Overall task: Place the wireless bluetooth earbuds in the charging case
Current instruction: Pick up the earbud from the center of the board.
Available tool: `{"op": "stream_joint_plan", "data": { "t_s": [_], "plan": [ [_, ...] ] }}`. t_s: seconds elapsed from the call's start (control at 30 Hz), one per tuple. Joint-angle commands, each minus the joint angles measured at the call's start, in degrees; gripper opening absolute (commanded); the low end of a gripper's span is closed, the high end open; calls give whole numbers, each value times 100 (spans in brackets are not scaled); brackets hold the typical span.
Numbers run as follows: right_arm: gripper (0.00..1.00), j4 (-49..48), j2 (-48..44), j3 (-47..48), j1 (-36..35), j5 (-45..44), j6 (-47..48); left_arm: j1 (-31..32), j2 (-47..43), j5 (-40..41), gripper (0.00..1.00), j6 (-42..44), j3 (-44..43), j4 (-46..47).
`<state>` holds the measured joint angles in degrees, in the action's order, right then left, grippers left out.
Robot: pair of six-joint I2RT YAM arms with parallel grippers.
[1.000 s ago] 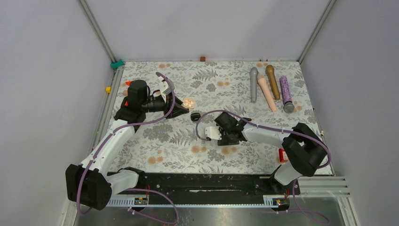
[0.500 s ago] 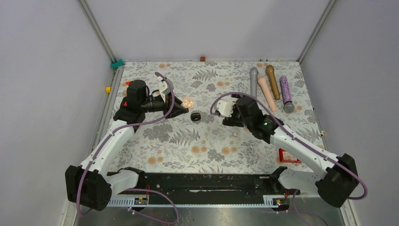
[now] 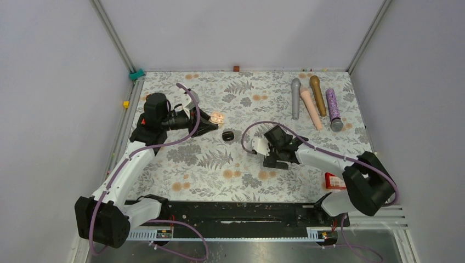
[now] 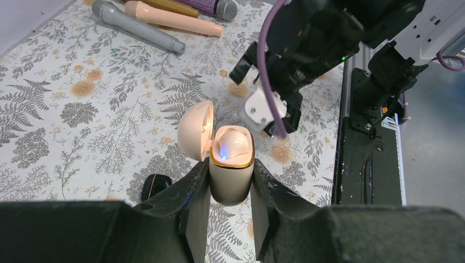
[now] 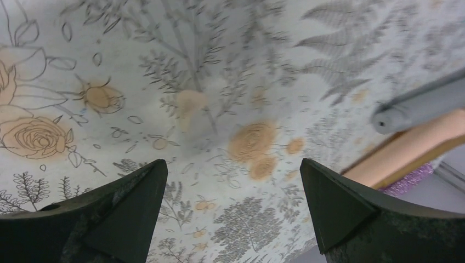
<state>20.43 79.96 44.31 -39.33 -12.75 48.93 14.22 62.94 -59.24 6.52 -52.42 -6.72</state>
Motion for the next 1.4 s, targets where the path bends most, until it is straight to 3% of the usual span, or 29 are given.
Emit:
{"op": "stream_joint_plan", "data": {
  "t_s": [0.0, 0.4, 0.7, 0.83, 1.2, 1.37],
  "plan": [
    [100, -255, 298, -80, 27, -13, 306, -42, -155, -192, 0, -66, -58, 350],
    [100, -1157, 1060, -128, 23, -457, 354, -58, -133, -202, 0, -72, -49, 361],
    [99, -1587, 1143, 19, 60, -855, 389, -63, -116, -216, 0, -115, -40, 414],
    [100, -1282, 1110, 340, 84, -826, 332, -68, -134, -219, 0, -134, -33, 414],
    [95, -324, -704, -424, 273, 961, 1853, -81, -118, -255, 0, -149, -39, 426],
    [93, -378, -876, -639, 269, 1862, 2288, -77, -166, -254, 0, -147, -34, 425]
  ]
}}
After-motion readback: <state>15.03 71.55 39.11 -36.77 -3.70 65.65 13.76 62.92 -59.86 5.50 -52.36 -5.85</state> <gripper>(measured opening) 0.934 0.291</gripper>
